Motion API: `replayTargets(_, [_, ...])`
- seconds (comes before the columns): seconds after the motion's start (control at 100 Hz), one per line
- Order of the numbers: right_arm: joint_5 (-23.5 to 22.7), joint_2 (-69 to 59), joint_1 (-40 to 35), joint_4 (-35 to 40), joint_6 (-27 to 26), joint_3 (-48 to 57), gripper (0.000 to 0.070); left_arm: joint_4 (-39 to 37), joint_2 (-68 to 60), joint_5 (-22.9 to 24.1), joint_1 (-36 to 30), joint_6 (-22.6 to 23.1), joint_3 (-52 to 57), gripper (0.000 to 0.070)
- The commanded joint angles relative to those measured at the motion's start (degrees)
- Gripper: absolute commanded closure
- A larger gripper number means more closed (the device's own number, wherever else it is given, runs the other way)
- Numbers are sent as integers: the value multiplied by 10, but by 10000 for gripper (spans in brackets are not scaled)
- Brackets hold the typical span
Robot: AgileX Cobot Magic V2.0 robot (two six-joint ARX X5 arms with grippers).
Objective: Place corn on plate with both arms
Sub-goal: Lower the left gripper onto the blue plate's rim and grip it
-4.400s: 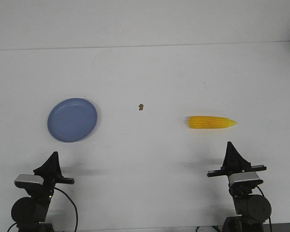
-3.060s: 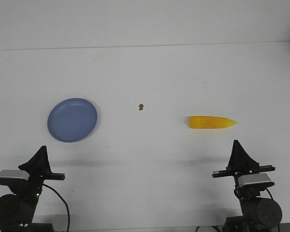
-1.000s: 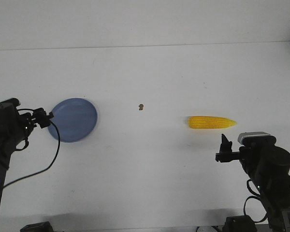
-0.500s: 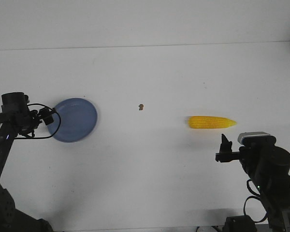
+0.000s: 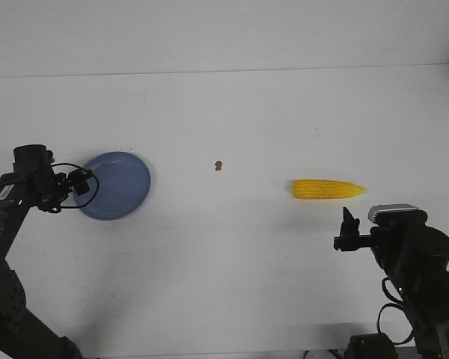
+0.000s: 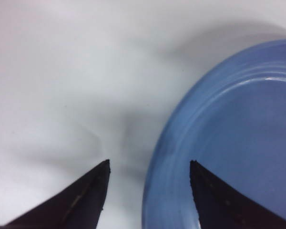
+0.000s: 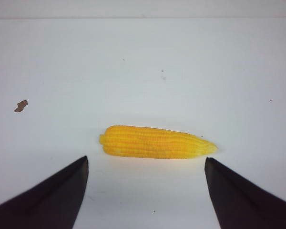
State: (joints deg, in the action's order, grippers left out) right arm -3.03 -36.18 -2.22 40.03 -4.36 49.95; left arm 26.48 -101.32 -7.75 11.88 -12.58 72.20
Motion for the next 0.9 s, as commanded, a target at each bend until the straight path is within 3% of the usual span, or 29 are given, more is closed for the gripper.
replayTargets(0.0, [-1,-2,0,-6,-4,10,187,0,-20,-10,2,5,13,354])
replayTargets(0.66, [-1,-2,0,-5,-4,10,187,-8,-66,-32,-3,5,13,368])
replayTargets(0.71, [-1,-2,0,-5,-4,10,187,-9,-66,-34,-3,5,13,430])
replayTargets(0.81, [-1,-2,0,-5,-4,10,187,-10,-64,-45,-3,12,13,700])
replayTargets(0.89, [-1,-2,0,-5,-4,10,187,-10,-63,-55,-3,14,13,691])
